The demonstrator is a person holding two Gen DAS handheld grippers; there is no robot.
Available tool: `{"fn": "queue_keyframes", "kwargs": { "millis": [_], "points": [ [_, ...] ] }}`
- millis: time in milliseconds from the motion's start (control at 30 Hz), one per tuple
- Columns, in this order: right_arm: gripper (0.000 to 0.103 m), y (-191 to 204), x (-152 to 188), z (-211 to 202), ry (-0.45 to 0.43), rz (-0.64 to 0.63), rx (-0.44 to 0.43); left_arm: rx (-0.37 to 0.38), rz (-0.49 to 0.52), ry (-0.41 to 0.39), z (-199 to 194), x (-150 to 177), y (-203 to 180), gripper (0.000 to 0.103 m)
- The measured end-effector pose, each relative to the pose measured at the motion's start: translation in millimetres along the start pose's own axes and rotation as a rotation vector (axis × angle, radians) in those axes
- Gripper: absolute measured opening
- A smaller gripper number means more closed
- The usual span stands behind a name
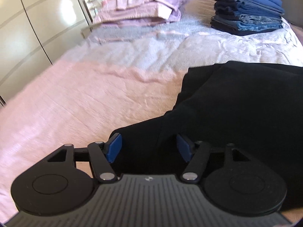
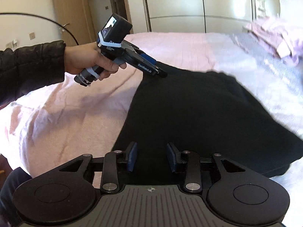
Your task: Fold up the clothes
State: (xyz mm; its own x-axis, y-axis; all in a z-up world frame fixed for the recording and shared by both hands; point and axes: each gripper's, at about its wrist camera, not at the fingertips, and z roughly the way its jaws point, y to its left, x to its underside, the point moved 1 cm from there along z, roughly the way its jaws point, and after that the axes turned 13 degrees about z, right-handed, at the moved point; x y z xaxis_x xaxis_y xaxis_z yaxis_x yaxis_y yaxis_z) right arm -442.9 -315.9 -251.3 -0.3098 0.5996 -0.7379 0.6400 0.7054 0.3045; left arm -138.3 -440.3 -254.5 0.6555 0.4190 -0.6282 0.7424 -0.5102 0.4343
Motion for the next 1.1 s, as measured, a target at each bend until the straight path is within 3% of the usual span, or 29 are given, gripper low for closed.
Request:
{"fn": "queue_keyframes", "kwargs": {
  "millis": [200, 267, 367, 500, 767, 833, 933, 1100],
  "points": [
    [0.036, 17.5, 13.7, -31.7, -0.055, -0.004, -0.008, -0.050, 0.064, -0.025, -40.3, -0.3, -11.8, 0.056],
    [0.036, 23.2, 18.2, -22.3, -0.047, -0.006, -0.009, -0.053, 0.083, -0.031, -48.8, 0.4, -18.6, 0.056],
    [0.037, 31.7, 25.0, -6.9, -0.034, -0.009, -0.009, -0.022, 0.097, -0.028, -42.5, 4.2, -34.7, 0.056],
    [0.037, 29.8, 31.2, 6.3, -0.004, -0.045, 0.057, 0.022, 0.090, -0.025, -17.3, 10.3, -49.4, 0.056],
    [0.037, 30.6, 48.8, 28.4, 0.066, -0.147, 0.145, 0.078, 0.067, -0.007, 12.6, 17.8, -49.0, 0.059],
    [0.043, 30.3, 50.6, 32.0, 0.073, -0.167, 0.147, 0.079, 0.063, -0.003, 10.8, 16.1, -47.4, 0.059],
    [0.045, 27.0, 43.9, 27.4, 0.086, -0.158, 0.120, 0.071, 0.065, 0.003, 4.7, 12.4, -46.2, 0.059],
    [0.045, 20.8, 28.6, -7.4, 0.009, -0.118, 0.094, 0.018, 0.131, -0.013, -28.8, 7.8, -53.6, 0.055]
  ]
}}
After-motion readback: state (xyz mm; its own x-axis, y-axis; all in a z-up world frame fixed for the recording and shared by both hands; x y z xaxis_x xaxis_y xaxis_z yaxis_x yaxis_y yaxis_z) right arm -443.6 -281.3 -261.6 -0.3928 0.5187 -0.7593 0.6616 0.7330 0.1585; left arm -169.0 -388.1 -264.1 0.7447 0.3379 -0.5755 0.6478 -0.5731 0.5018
